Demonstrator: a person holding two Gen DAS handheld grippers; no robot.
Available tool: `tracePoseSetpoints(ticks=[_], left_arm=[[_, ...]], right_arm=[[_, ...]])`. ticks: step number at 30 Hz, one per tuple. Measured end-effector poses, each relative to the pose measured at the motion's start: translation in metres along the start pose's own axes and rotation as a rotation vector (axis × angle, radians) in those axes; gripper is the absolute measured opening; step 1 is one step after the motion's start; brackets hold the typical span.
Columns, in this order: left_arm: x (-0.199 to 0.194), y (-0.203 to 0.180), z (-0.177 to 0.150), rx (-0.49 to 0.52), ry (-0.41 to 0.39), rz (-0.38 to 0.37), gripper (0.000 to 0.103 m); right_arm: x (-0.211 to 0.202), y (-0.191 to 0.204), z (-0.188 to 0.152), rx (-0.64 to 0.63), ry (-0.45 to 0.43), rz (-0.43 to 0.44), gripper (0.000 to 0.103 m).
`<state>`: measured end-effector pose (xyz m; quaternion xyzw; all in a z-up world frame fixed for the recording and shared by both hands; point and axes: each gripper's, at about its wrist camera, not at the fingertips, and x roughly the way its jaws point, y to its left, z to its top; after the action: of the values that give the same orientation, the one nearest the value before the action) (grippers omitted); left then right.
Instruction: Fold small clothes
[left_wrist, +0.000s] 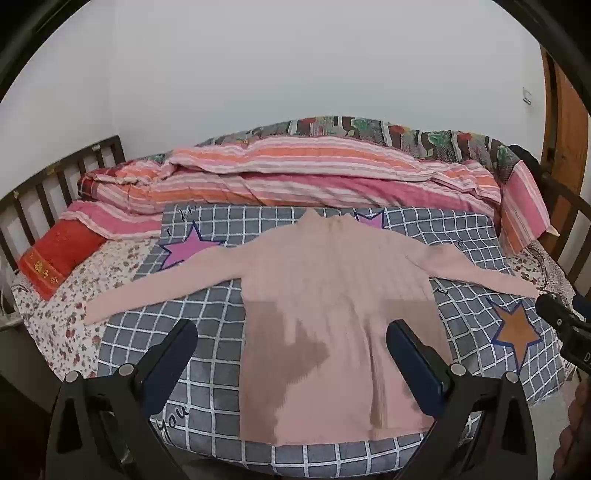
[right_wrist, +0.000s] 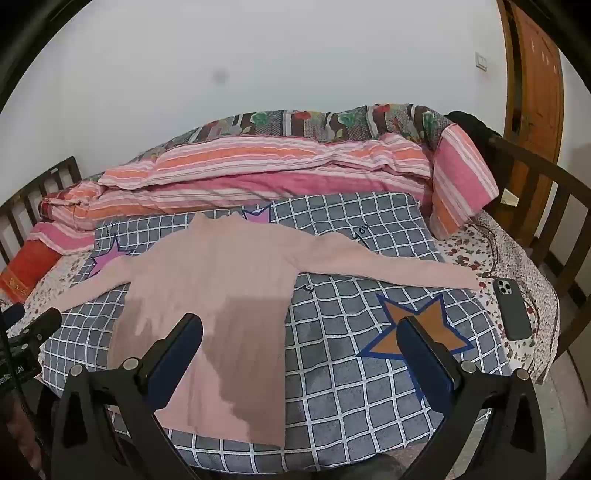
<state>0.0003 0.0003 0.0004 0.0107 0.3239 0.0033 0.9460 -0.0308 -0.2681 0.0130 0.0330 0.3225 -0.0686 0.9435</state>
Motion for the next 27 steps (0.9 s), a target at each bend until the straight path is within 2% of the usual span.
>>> tracePoseSetpoints(ticks=[3,5,7,27], left_arm=[[0.002,-0.004,0.007,0.011,0.017,-0.004,0.103],[-0.004,-0.005,0.006,0.009,-0.015,-0.006,0.103],[-0.010,0.002,0.003,-0.010,-0.036,-0.018,0.103],[-0.006,0.008,-0.002,-0.030,-0.018,-0.017,0.103]], right_arm=[[-0.001,0.000,-0.001,-0.009,-0.003,-0.003,0.103],[-0.005,-0.003,-0.006,-0.004,-0.018,-0.005,0.103],[-0.004,-0.002,-0.003,-0.013,0.003,-0.013,0.103],[-0.012,-0.003,-0.001,0.002,-0.007,-0.016,0.103]])
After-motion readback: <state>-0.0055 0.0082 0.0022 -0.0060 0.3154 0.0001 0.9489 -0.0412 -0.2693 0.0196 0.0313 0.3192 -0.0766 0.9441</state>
